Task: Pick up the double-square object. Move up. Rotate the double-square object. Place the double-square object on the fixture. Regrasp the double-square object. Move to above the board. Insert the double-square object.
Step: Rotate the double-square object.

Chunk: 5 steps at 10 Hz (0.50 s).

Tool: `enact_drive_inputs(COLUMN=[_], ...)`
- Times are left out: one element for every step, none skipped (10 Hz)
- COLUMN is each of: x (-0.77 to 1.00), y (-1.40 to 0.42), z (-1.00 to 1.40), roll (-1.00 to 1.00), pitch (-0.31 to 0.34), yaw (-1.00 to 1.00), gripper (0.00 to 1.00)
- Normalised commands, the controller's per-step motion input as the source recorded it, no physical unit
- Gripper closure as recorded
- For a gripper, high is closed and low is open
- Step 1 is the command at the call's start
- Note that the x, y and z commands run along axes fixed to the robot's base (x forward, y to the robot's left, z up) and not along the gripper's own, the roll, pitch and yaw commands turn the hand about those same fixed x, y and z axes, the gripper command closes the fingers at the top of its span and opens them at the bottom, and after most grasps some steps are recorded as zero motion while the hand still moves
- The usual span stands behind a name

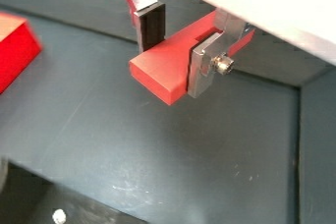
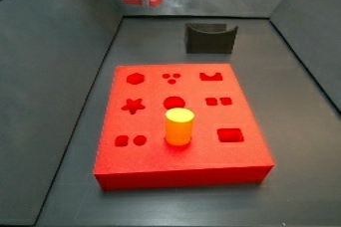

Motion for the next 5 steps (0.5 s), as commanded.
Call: enact_drive_inputs(x=[0.03,0.03,0.03,0.03,0.03], y=[0.03,0.03,0.03,0.03,0.03], z=[-0.03,-0.03,-0.03,-0.03,-0.03], roll=[0.0,0.0,0.0,0.0,0.0], pitch=[-0.012,-0.012,-0.013,-0.014,-0.015], yaw=[-1.0,-1.0,-1.0,-1.0,-1.0], gripper=[1.0,1.0,1.0,1.0,1.0])
